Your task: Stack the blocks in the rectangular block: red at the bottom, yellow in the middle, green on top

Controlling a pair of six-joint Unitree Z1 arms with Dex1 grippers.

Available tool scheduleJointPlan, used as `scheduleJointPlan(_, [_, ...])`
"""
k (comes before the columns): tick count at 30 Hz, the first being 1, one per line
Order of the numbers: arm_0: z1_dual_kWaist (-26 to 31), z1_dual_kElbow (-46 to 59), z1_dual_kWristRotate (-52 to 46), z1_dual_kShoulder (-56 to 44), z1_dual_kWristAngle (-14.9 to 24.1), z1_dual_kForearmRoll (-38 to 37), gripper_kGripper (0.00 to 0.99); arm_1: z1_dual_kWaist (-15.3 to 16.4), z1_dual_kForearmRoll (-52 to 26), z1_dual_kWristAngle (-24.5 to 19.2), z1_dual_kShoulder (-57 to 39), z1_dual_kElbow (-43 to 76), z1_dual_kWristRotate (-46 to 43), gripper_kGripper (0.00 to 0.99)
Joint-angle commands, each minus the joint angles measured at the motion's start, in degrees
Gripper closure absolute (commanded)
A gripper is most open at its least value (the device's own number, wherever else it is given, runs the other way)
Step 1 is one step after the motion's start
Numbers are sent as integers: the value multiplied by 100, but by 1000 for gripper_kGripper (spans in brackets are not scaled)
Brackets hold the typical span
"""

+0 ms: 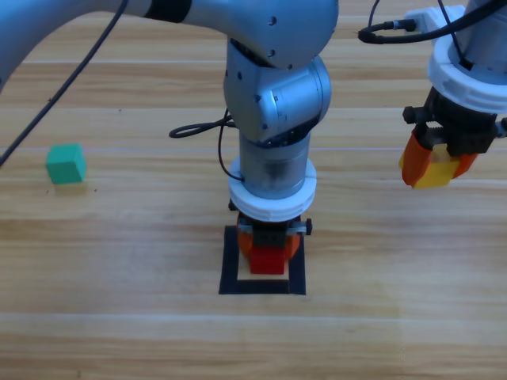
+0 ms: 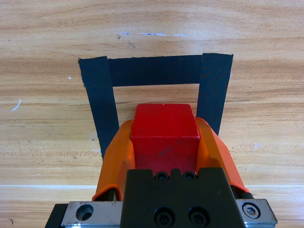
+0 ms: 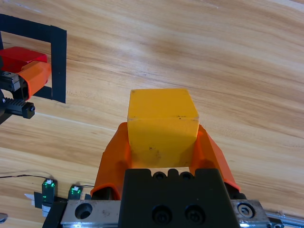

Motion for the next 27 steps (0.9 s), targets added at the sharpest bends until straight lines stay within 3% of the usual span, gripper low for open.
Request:
scheduleJointPlan(1, [-118,-25,8,309,18,30,846,117,-114,6,297,35,-16,990])
scheduleJointPlan(2, [-127,-69,8,291,18,39,588,117,-114,6,297,35,-16,990])
scheduleJointPlan(3, [-136,-86,0,274,18,39,192,117,-123,6,297,35,-16,990])
scheduleJointPlan(4, [-136,-60,-9,230,18,48,21,117,-123,6,297,35,-16,990])
scheduleJointPlan(16, [-127,151,-44,-210,44,48,0,117,-132,32,235,35,37,990])
scheduleJointPlan(23, [-83,177,17,-1528,290,145,0,214,-132,-47,-37,70,318,990])
scheduleJointPlan(27, [207,213,52,-2486,483,540,0,460,-123,-284,-310,105,643,990])
